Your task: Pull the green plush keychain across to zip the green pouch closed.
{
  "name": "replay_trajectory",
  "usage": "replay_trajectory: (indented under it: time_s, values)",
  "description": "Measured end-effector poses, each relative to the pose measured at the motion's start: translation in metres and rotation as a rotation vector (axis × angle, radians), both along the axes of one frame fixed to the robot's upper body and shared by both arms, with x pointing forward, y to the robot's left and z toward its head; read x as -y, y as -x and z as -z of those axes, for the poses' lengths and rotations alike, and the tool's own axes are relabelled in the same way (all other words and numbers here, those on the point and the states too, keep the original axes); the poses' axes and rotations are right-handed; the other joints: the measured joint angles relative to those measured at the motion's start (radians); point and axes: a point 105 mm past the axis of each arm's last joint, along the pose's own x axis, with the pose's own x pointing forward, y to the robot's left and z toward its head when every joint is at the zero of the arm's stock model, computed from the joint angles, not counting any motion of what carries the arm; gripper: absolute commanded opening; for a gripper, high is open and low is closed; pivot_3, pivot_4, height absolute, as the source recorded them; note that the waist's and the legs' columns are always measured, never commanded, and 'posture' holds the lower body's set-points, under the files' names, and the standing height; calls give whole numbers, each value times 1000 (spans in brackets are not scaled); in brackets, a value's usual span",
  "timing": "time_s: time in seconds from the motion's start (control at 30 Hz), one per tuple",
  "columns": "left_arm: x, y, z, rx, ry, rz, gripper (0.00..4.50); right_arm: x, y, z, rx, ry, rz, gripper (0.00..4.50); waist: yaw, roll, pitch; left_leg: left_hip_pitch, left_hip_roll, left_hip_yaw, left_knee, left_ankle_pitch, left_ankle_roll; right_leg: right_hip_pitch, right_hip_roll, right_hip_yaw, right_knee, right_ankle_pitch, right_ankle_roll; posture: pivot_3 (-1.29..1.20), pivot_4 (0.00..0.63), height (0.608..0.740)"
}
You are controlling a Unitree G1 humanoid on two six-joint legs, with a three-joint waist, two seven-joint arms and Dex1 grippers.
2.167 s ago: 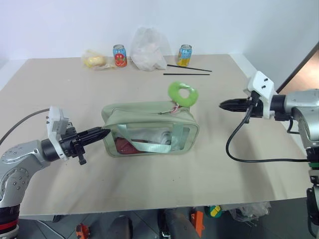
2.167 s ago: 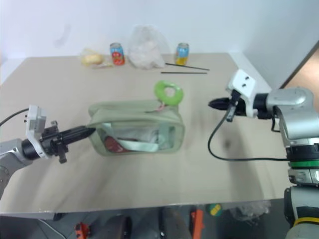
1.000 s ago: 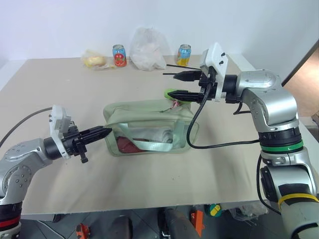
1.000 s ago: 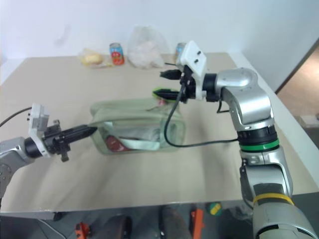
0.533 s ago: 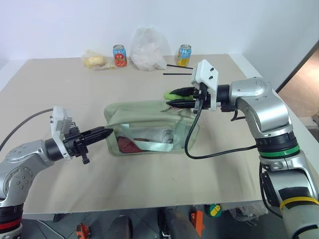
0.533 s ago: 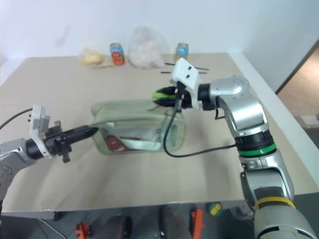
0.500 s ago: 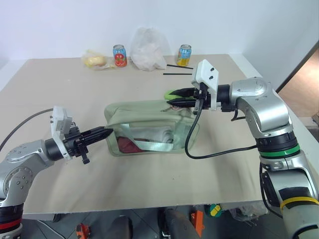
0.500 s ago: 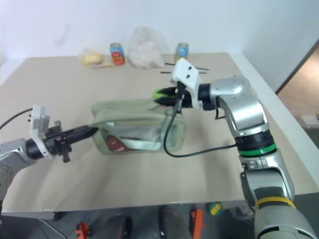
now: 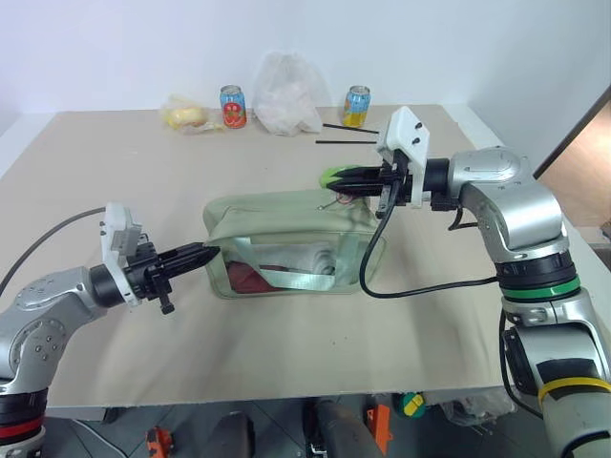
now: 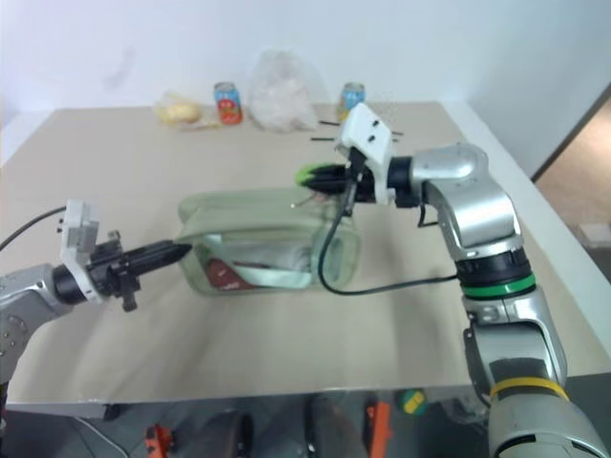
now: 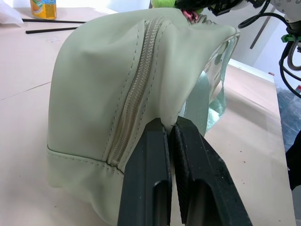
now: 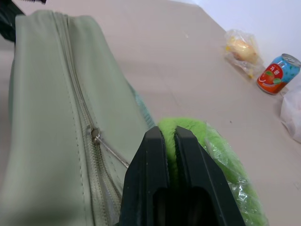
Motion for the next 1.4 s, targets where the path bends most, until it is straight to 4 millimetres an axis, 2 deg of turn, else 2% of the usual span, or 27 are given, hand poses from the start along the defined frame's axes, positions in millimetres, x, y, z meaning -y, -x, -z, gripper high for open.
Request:
replay_trajectory:
  time_s: [0.1,0.23,0.33,0.47,0.57,0.63,0.7,0.83,1.0,1.03,1.1,1.2,1.3,1.4]
  values:
    - [1,0,0,-1,0,2,0,22,-3,-2,-1,-7,66,36,3,0,0,-1,-1,0,0,0,0,0,-1,-1,0,0,0,0,150,740]
    - [1,0,0,-2,1,2,0,66,-5,2,-9,57,204,36,2,0,0,-1,-2,0,0,0,0,0,-2,0,-1,-1,1,0,150,740]
    - [2,2,1,-7,7,9,0,98,5,34,-90,166,269,36,2,0,0,-1,-1,0,0,0,1,0,-2,0,-1,-1,2,0,150,740]
    - [5,5,1,-9,7,27,0,113,16,81,-164,309,294,36,2,0,0,0,-1,1,0,0,1,1,-1,0,-1,-1,2,0,150,740]
    - [7,6,0,-1,6,31,0,102,5,107,-147,324,346,36,-4,-5,-4,1,0,1,0,0,0,6,0,1,-1,-1,2,0,150,740]
    - [6,5,2,-13,8,16,0,72,-1,137,-180,260,352,36,-6,-12,-8,5,2,0,0,0,-1,8,1,1,0,-1,1,0,150,740]
    - [3,3,6,-40,11,-10,0,49,-2,151,-205,195,342,36,-6,-13,-9,11,3,-1,0,1,-2,9,4,1,1,-2,0,0,150,740]
    - [0,-2,6,-95,46,-36,0,45,-6,152,-221,180,359,36,-13,-19,-14,15,4,-1,0,1,-2,12,5,1,2,-4,-3,0,150,740]
    - [1,-4,5,-126,64,-46,0,58,-10,142,-246,157,363,36,-12,-19,-14,15,4,-2,-1,1,-1,11,7,2,2,-4,-4,0,150,740]
    - [1,-4,5,-129,69,-45,0,64,-11,138,-259,134,369,728,-12,-19,-14,14,3,-2,-1,1,-1,11,6,2,2,-4,-4,0,150,740]
    - [0,-5,4,-127,71,-50,0,72,-12,132,-283,90,385,1443,-12,-19,-14,12,3,-2,-2,1,-1,8,6,3,2,-3,-2,0,150,740]
    - [-2,-6,3,-123,70,-68,1064,79,-10,111,-332,-60,368,2482,-12,-15,-11,6,2,0,-2,1,-1,4,5,4,2,-2,-1,0,150,740]
    - [-2,-5,6,-145,67,-68,2054,85,-6,62,-283,-204,320,3503,-11,-10,-8,2,2,-1,-2,0,0,1,5,4,1,-2,-1,0,150,740]
    - [-2,-4,7,-166,82,-59,3077,86,5,34,-254,-286,262,4494,-9,-10,-8,1,2,-2,-2,-1,1,1,5,2,0,-2,-1,0,150,740]
